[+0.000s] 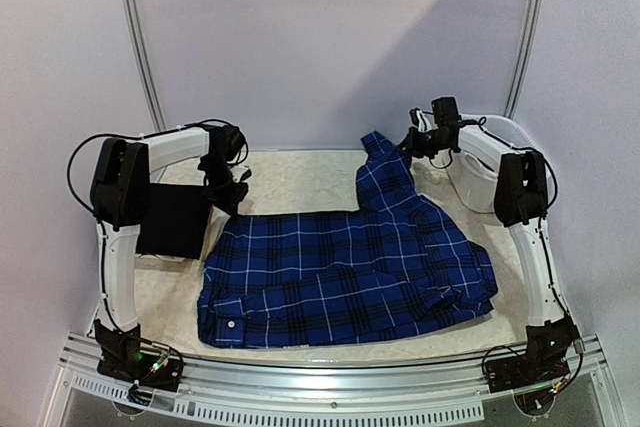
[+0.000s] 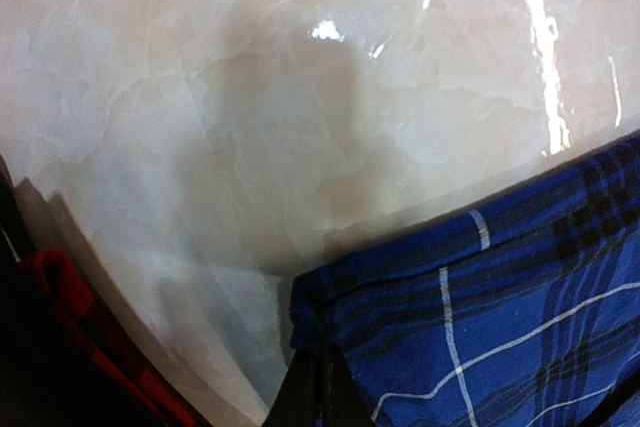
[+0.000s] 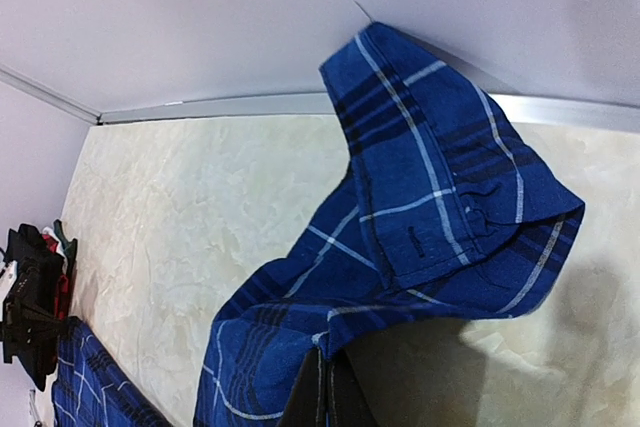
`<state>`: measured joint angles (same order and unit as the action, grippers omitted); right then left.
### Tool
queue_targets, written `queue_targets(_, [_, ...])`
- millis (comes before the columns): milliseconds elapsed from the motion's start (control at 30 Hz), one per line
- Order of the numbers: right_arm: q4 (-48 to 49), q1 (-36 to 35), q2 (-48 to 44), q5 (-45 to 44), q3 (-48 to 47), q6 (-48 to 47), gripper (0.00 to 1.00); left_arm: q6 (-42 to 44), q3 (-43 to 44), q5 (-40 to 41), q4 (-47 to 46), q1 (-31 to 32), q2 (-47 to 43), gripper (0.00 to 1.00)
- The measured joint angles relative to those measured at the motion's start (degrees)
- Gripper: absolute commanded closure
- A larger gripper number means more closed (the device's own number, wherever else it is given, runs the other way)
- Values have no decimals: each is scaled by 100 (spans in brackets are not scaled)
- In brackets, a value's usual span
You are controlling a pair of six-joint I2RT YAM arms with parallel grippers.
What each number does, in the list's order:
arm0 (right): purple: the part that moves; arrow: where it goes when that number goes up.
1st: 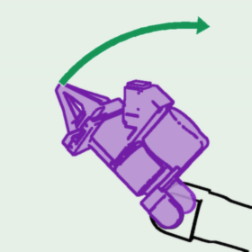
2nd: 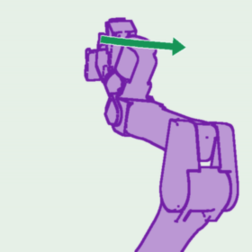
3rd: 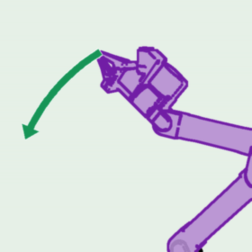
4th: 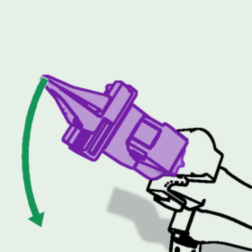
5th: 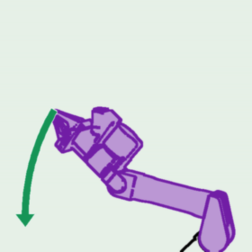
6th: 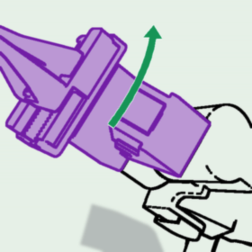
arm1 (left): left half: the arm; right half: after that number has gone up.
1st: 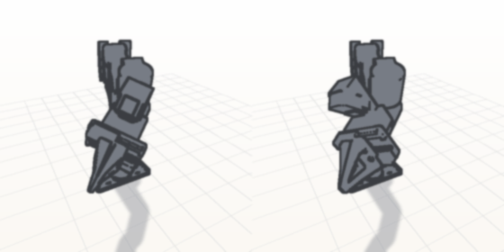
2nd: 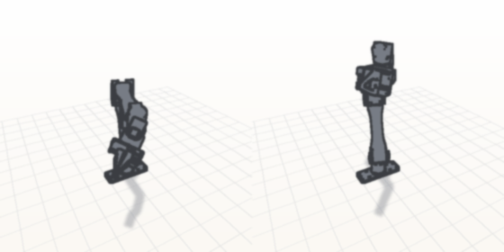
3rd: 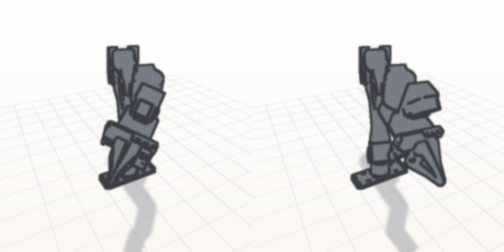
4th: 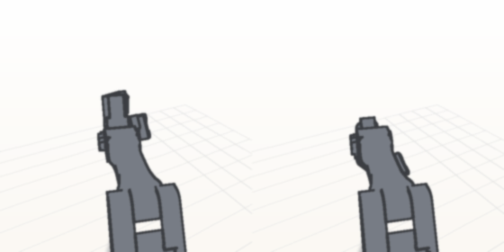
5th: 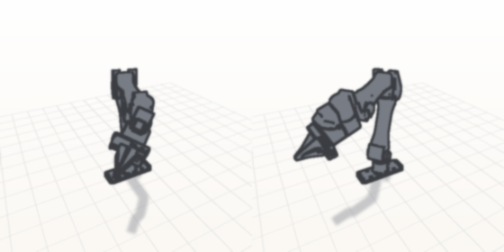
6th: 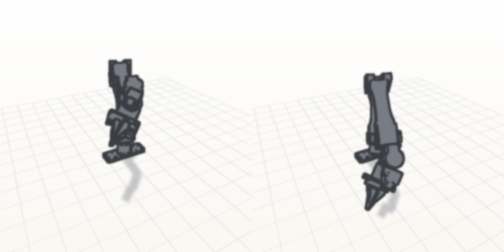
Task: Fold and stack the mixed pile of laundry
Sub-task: Pick up the 1/3-folded shirt from the center of the board.
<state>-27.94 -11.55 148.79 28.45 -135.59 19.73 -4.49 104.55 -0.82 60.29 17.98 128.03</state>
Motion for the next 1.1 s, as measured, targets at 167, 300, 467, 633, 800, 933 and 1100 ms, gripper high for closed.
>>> queue_targets(167, [-103,0,-293,59,55,-315,100,-2,7,-7,-13,-2,-2,100])
queue_targets(300, [-33,0,-658,153,127,-380,100,-7,7,-7,-57,-2,-24,100])
queue_targets(467, [9,0,-1204,315,157,-573,100,-68,-96,-9,-195,-2,-302,100])
queue_targets(633, [-74,-7,-1943,404,977,-1091,100,-160,-527,-28,-417,-2,-918,100])
queue_targets(800, [-339,-87,-2459,422,1989,-1670,100,-225,-1161,-153,-669,24,-1561,100])
queue_targets(933, [-570,-212,-2747,385,2503,-2068,100,-282,-1526,-173,-815,122,-1862,100])
queue_targets(1100, [-723,-302,-3357,286,3097,-2361,100,-396,-2037,-122,-916,385,-2269,100])
